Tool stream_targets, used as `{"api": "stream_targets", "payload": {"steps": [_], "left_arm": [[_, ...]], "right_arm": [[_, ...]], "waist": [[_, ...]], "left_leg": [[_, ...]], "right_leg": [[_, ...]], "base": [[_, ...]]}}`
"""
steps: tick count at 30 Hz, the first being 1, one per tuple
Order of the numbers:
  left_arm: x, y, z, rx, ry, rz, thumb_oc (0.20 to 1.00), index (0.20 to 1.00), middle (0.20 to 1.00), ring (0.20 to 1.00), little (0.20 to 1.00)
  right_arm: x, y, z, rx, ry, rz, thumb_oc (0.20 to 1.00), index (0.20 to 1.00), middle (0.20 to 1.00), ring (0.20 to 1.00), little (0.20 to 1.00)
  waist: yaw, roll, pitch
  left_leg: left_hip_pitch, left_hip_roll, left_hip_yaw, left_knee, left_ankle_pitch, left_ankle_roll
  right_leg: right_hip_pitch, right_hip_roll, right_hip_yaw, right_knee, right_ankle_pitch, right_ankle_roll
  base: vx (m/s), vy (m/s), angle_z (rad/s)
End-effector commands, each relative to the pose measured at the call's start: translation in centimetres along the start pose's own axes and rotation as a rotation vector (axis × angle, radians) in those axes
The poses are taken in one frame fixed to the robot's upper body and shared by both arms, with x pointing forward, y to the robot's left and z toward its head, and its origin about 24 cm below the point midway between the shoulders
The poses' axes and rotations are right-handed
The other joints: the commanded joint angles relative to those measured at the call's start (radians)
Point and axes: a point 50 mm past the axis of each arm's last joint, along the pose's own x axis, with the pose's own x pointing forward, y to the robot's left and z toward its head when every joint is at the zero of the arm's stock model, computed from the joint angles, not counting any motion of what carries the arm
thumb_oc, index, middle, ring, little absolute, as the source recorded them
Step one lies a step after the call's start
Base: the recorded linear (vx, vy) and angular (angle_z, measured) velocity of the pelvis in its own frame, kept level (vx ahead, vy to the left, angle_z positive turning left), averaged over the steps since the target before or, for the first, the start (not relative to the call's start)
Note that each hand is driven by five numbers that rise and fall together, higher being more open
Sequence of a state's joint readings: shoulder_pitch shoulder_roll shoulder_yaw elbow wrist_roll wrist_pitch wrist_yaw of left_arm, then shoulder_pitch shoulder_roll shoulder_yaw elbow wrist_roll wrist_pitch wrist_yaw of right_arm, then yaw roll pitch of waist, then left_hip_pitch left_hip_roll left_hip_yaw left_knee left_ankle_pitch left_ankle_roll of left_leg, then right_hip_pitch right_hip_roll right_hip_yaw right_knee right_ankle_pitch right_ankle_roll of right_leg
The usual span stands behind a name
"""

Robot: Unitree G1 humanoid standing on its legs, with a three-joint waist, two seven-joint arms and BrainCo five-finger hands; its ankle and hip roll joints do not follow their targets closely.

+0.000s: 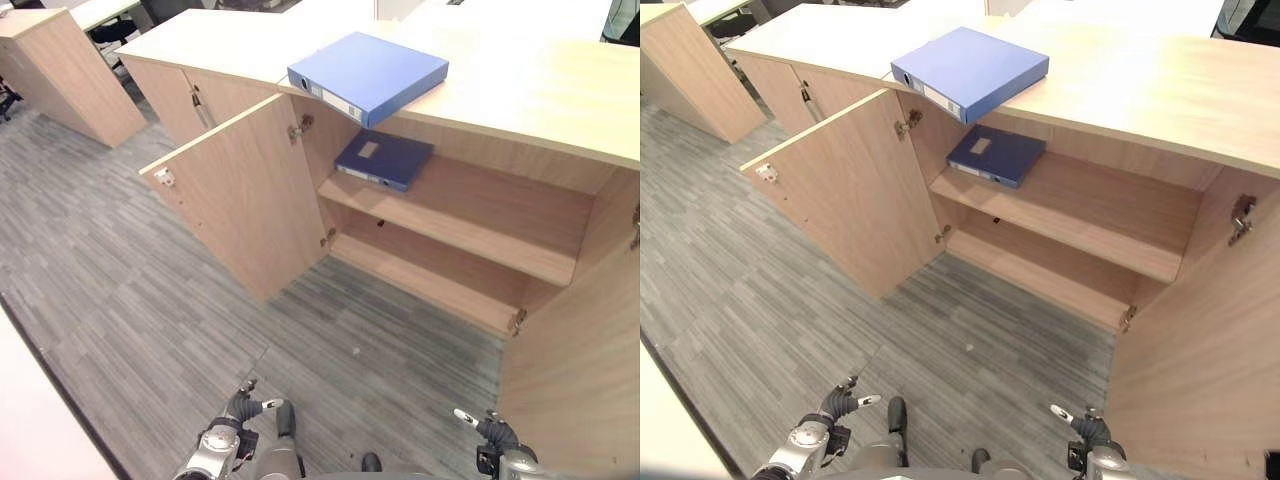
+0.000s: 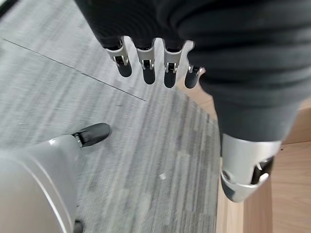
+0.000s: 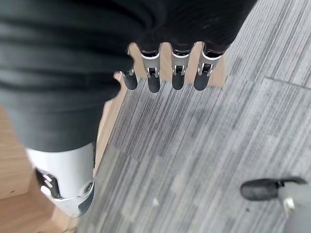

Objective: Put the empty folder in the office cabinet

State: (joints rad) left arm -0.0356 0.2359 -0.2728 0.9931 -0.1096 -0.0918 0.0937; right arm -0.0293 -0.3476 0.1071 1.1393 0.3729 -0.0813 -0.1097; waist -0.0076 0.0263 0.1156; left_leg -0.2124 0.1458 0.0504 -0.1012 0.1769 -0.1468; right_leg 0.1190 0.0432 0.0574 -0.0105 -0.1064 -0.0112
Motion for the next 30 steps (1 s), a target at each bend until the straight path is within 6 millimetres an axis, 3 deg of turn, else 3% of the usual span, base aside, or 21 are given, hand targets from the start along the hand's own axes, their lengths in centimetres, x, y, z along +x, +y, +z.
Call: {"api": "stream_targets", "payload": {"steps": [1, 4, 7, 9, 12, 13, 14, 15, 17, 18, 19, 21, 22, 25, 30], "left_arm": [[0.5, 0.4, 1.7, 0.006, -0.064, 0.024, 1.000, 1.000, 1.000, 1.000, 1.000], [0.4, 0.4, 1.2, 0.003, -0.044, 0.028, 1.000, 1.000, 1.000, 1.000, 1.000], [0.5, 0.7, 1.2, 0.027, -0.040, 0.034, 1.000, 1.000, 1.000, 1.000, 1.000], [0.6, 1.5, 1.8, 0.064, -0.058, 0.046, 1.000, 1.000, 1.000, 1.000, 1.000], [0.8, 2.0, 2.6, 0.080, -0.085, 0.055, 1.000, 1.000, 1.000, 1.000, 1.000], [0.9, 2.6, 3.4, 0.086, -0.104, 0.066, 1.000, 1.000, 1.000, 1.000, 1.000], [1.0, 3.0, 3.5, 0.082, -0.103, 0.080, 1.000, 1.000, 1.000, 1.000, 1.000], [0.9, 3.7, 3.7, 0.063, -0.117, 0.102, 1.000, 1.000, 1.000, 1.000, 1.000], [0.7, 4.3, 3.5, 0.050, -0.116, 0.119, 1.000, 1.000, 1.000, 1.000, 1.000], [0.6, 4.4, 3.1, 0.043, -0.107, 0.124, 1.000, 1.000, 1.000, 1.000, 1.000], [0.6, 4.4, 3.2, 0.042, -0.108, 0.124, 1.000, 1.000, 1.000, 1.000, 1.000], [0.6, 4.7, 2.9, 0.029, -0.099, 0.135, 1.000, 1.000, 1.000, 1.000, 1.000], [0.6, 4.9, 2.9, 0.025, -0.097, 0.140, 1.000, 1.000, 1.000, 1.000, 1.000], [0.6, 4.3, 2.8, 0.010, -0.095, 0.127, 1.000, 1.000, 1.000, 1.000, 1.000], [0.4, 3.5, 1.5, -0.004, -0.054, 0.114, 1.000, 1.000, 1.000, 1.000, 1.000]], "right_arm": [[0.2, -1.6, 1.6, 0.005, -0.065, -0.045, 1.000, 1.000, 1.000, 1.000, 1.000], [0.2, -1.2, 1.6, -0.004, -0.064, -0.030, 1.000, 1.000, 1.000, 1.000, 1.000], [0.2, -0.4, 1.6, -0.013, -0.063, -0.008, 1.000, 1.000, 1.000, 1.000, 1.000], [0.2, 0.6, 2.0, -0.014, -0.074, 0.023, 1.000, 1.000, 1.000, 1.000, 1.000], [0.3, 1.3, 2.6, 0.000, -0.091, 0.042, 1.000, 1.000, 1.000, 1.000, 1.000], [0.3, 2.0, 3.3, 0.013, -0.116, 0.066, 1.000, 1.000, 1.000, 1.000, 1.000], [0.3, 2.3, 3.8, 0.010, -0.127, 0.073, 1.000, 1.000, 1.000, 1.000, 1.000], [0.3, 2.9, 4.8, 0.006, -0.163, 0.090, 1.000, 1.000, 1.000, 1.000, 1.000], [0.2, 3.7, 5.8, -0.009, -0.202, 0.115, 1.000, 1.000, 1.000, 1.000, 1.000], [0.2, 4.0, 5.9, -0.024, -0.209, 0.123, 1.000, 1.000, 1.000, 1.000, 1.000], [0.2, 4.0, 5.9, -0.024, -0.209, 0.124, 1.000, 1.000, 1.000, 1.000, 1.000], [0.1, 4.0, 5.7, -0.017, -0.208, 0.122, 1.000, 1.000, 1.000, 1.000, 1.000], [0.1, 4.0, 5.6, -0.015, -0.205, 0.119, 1.000, 1.000, 1.000, 1.000, 1.000], [0.1, 3.9, 5.1, -0.027, -0.192, 0.113, 1.000, 1.000, 1.000, 1.000, 1.000], [0.1, 3.3, 4.5, -0.031, -0.176, 0.097, 1.000, 1.000, 1.000, 1.000, 1.000]], "waist": [[0.039, -0.002, 0.022], [0.048, 0.002, 0.011], [0.050, 0.008, -0.004], [0.057, -0.007, -0.013], [0.060, -0.026, -0.016], [0.062, -0.043, -0.014], [0.060, -0.048, -0.008], [0.059, -0.047, 0.009], [0.074, -0.034, 0.016], [0.080, -0.034, 0.013], [0.081, -0.033, 0.011], [0.070, -0.031, 0.014], [0.067, -0.029, 0.013], [0.071, -0.036, 0.014], [0.064, -0.022, 0.002]], "left_leg": [[-0.067, 0.039, 0.059, 0.049, -0.012, -0.046], [-0.060, 0.054, 0.086, 0.048, -0.002, -0.054], [-0.047, 0.071, 0.110, 0.057, 0.042, -0.066], [-0.073, 0.057, 0.140, 0.125, 0.010, -0.049], [-0.110, 0.040, 0.164, 0.204, -0.041, -0.027], [-0.101, 0.013, 0.173, 0.244, -0.112, 0.004], [-0.091, 0.006, 0.180, 0.248, -0.131, 0.014], [-0.064, 0.001, 0.197, 0.236, -0.147, 0.030], [-0.028, 0.007, 0.217, 0.217, -0.160, 0.045], [0.004, -0.006, 0.227, 0.198, -0.166, 0.053], [0.001, -0.004, 0.228, 0.195, -0.162, 0.053], [0.066, -0.042, 0.239, 0.158, -0.184, 0.070], [0.074, -0.051, 0.238, 0.150, -0.183, 0.073], [0.118, -0.076, 0.236, 0.122, -0.187, 0.073], [0.197, -0.077, 0.233, 0.061, -0.178, 0.061]], "right_leg": [[0.106, -0.158, 0.091, -0.015, -0.075, 0.142], [0.128, -0.169, 0.113, -0.030, -0.083, 0.154], [0.116, -0.205, 0.120, -0.056, -0.072, 0.178], [0.084, -0.252, 0.112, -0.062, -0.054, 0.212], [0.049, -0.290, 0.104, -0.045, -0.037, 0.236], [-0.001, -0.331, 0.087, 0.020, 0.018, 0.260], [-0.033, -0.337, 0.093, 0.058, 0.079, 0.268], [-0.098, -0.337, 0.103, 0.136, 0.177, 0.273], [-0.137, -0.343, 0.049, 0.183, 0.198, 0.261], [-0.153, -0.332, -0.016, 0.171, 0.195, 0.245], [-0.156, -0.330, -0.014, 0.168, 0.200, 0.244], [-0.202, -0.241, -0.073, 0.128, 0.114, 0.231], [-0.212, -0.217, -0.083, 0.111, 0.100, 0.226], [-0.159, -0.207, -0.130, 0.040, 0.089, 0.223], [-0.106, -0.184, -0.137, -0.018, 0.084, 0.214]], "base": [[0.50, 0.171, -0.40], [0.23, 0.135, -0.56], [0.23, 0.231, -0.59], [0.21, 0.253, -0.43], [0.18, 0.199, -0.25], [0.25, 0.250, 0.27], [0.25, 0.284, 0.14], [0.12, 0.221, -0.17], [0.16, 0.277, -0.69], [0.13, 0.197, -0.64], [0.18, 0.239, -0.39], [0.18, 0.199, -0.15], [0.10, 0.096, -0.03], [0.09, 0.017, 0.25], [0.12, -0.032, 0.15]]}}
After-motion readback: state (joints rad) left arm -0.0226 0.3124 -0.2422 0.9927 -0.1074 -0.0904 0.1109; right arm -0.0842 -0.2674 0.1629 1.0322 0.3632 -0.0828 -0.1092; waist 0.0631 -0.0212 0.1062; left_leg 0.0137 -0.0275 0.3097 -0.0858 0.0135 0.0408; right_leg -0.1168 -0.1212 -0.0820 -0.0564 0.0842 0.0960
